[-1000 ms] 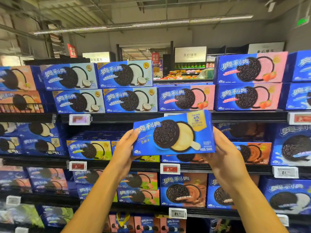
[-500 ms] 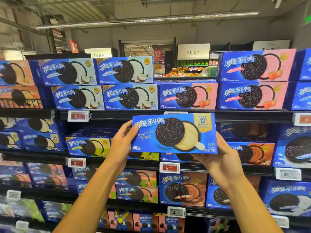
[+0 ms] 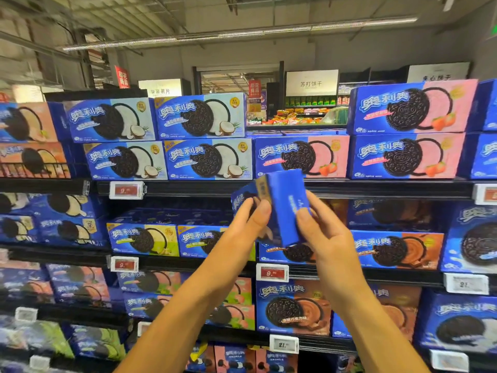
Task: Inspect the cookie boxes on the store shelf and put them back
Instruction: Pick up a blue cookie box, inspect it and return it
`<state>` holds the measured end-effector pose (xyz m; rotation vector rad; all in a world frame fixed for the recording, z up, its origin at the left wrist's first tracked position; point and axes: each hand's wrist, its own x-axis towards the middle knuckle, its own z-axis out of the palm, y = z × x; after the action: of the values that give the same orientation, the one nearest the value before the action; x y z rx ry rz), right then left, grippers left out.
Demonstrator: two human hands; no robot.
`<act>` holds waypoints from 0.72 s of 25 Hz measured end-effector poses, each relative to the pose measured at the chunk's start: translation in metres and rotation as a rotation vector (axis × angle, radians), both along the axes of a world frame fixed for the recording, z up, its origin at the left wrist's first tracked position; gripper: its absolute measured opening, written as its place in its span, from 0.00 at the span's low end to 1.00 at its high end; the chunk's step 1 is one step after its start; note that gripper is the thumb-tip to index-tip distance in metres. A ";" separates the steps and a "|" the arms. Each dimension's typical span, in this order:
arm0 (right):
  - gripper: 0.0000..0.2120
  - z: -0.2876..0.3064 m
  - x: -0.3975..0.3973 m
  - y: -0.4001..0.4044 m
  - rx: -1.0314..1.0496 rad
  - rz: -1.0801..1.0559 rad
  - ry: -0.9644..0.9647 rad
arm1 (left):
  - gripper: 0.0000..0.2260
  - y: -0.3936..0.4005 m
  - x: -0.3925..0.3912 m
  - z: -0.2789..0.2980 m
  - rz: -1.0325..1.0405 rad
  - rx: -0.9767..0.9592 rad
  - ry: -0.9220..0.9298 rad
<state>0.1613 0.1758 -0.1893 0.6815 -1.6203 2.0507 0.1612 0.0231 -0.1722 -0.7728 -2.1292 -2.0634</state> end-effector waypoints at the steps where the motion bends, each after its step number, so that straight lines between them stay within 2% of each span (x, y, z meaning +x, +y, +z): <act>1: 0.14 0.001 0.003 -0.007 0.059 0.011 0.019 | 0.29 -0.001 0.001 0.001 0.001 0.055 -0.004; 6: 0.22 -0.003 0.009 -0.020 0.242 0.116 -0.013 | 0.26 -0.020 -0.001 -0.009 0.033 0.283 -0.037; 10: 0.21 -0.009 0.012 -0.031 0.318 0.223 -0.021 | 0.16 -0.041 -0.001 -0.016 0.037 0.363 -0.082; 12: 0.17 -0.011 0.009 -0.032 0.339 0.241 -0.020 | 0.22 -0.056 -0.004 -0.020 0.027 0.424 -0.102; 15: 0.17 -0.014 -0.006 -0.022 0.249 0.047 -0.022 | 0.32 -0.080 -0.007 -0.026 -0.091 0.599 -0.163; 18: 0.17 -0.020 -0.024 -0.002 0.151 -0.159 -0.104 | 0.31 -0.089 -0.007 -0.031 -0.247 0.708 -0.205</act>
<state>0.1371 0.1742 -0.2094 0.4852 -1.8407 1.8928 0.1545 -0.0659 -0.2035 -0.7555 -1.2277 -2.8537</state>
